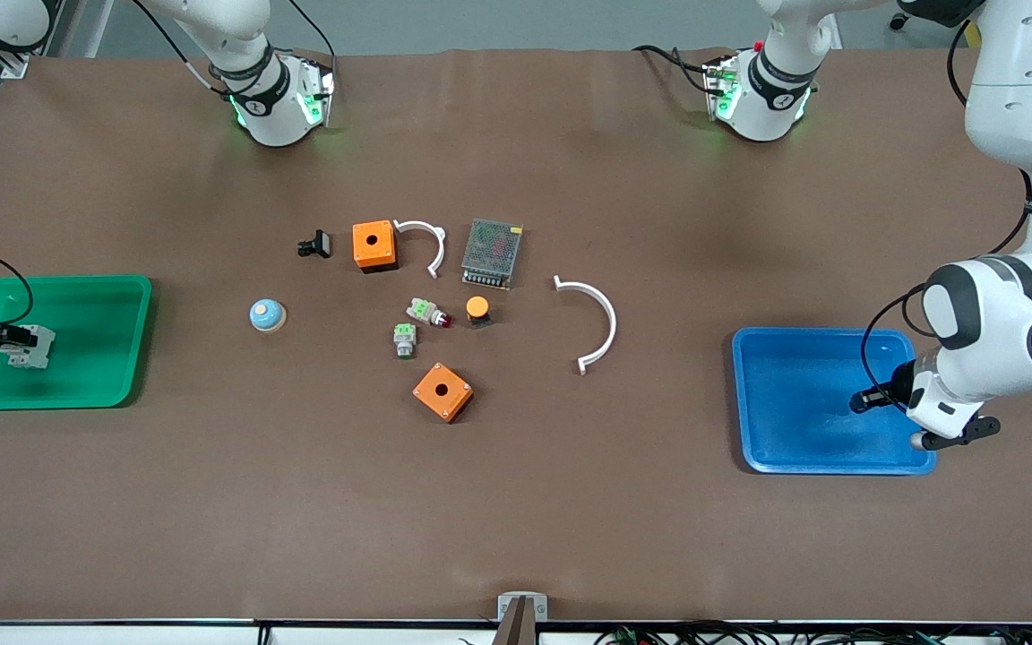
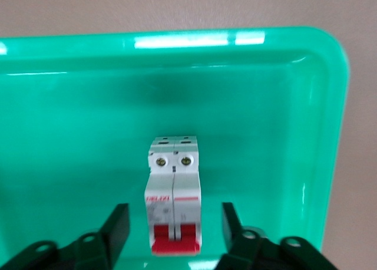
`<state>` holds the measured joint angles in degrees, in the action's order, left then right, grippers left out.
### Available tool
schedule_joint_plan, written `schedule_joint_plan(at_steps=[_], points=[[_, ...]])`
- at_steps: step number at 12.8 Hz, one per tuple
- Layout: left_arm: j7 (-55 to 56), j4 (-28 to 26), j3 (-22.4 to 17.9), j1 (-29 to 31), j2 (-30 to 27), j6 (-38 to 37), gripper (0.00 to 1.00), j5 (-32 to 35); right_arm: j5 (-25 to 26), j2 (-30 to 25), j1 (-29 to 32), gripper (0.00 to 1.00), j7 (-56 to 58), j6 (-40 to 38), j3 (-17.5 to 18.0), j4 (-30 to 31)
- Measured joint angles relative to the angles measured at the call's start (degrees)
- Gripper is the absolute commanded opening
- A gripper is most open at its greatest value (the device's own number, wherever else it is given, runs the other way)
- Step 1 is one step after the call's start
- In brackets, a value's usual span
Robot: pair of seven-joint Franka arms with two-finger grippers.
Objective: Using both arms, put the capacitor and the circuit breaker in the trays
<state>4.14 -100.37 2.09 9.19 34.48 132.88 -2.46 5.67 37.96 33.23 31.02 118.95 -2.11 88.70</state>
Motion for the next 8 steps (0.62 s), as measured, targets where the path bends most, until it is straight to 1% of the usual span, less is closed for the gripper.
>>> schedule_joint_plan(at_steps=[1, 2, 3, 5, 6, 8], points=[[-0.1, 0.0, 0.0, 0.0, 0.2, 0.0, 0.16, 0.0, 0.0, -1.8, -0.1, 0.99, 0.0, -4.8, 0.3, -2.0], [-0.1, 0.0, 0.1, -0.1, 0.3, 0.0, 0.26, 0.0, 0.0, -4.3, -0.5, 0.99, 0.0, -11.2, 0.6, -4.7], [-0.1, 0.0, 0.2, -0.3, 0.4, 0.0, 0.43, 0.1, 0.0, -7.2, -1.3, 0.99, -0.2, -18.2, 0.9, -7.4], [-0.1, 0.3, 0.4, -0.4, 0.6, 0.2, 0.98, 1.7, -0.1, -14.0, -3.9, 0.98, -3.2, -30.8, 1.1, -11.8], [-0.1, 0.5, 0.4, -0.4, 0.6, 0.2, 1.0, 2.4, -0.1, -17.6, -6.0, 0.98, -5.9, -35.4, 1.3, -12.8], [-0.1, 1.4, 0.6, -0.4, 0.6, 0.2, 1.0, 2.8, -0.1, -24.6, -11.5, 0.98, -12.2, -42.4, 1.6, -13.1]])
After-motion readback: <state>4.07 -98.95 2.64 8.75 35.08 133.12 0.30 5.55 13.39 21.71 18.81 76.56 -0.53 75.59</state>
